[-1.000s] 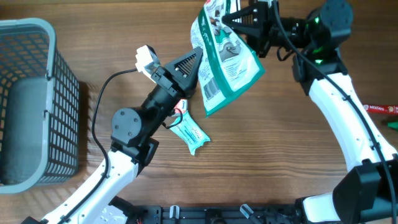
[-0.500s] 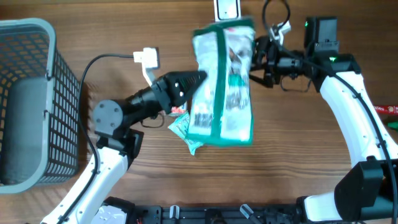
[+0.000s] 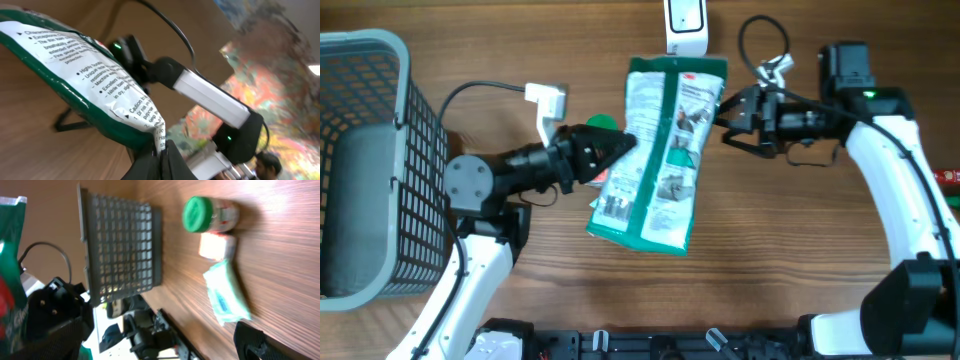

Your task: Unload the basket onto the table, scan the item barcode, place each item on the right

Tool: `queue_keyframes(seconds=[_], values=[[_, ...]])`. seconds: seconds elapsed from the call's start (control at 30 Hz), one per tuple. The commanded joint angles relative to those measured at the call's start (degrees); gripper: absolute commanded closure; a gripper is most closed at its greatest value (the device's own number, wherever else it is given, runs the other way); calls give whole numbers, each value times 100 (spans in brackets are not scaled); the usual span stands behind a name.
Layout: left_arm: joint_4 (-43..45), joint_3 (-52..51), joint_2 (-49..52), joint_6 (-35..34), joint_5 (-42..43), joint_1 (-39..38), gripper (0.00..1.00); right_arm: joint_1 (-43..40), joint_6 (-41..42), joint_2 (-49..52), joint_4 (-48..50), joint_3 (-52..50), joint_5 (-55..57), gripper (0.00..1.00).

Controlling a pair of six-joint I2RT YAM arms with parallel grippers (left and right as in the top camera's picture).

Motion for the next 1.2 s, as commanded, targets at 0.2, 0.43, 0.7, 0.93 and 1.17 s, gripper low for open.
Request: queue_keyframes(seconds=[0.2,0.43,0.7,0.93,1.17], values=[[-503,2,-26,175,-238,275,96,-409,-1735,-1320,-634,7,-940,0],[-503,2,-26,131,-411,275,96,330,-2100,-1158,-72,-216,-1886,0],[-503,2,-26,127,-431,275,96,968,-660,-898,1832,-835,-1954,0],[-503,2,-26,127,-474,275,96,1517,981,-776,3759,-857,-1950,9],[-503,2,-26,131,-476,275,96,1947,1628,-776,4301,-916,-1510,36]])
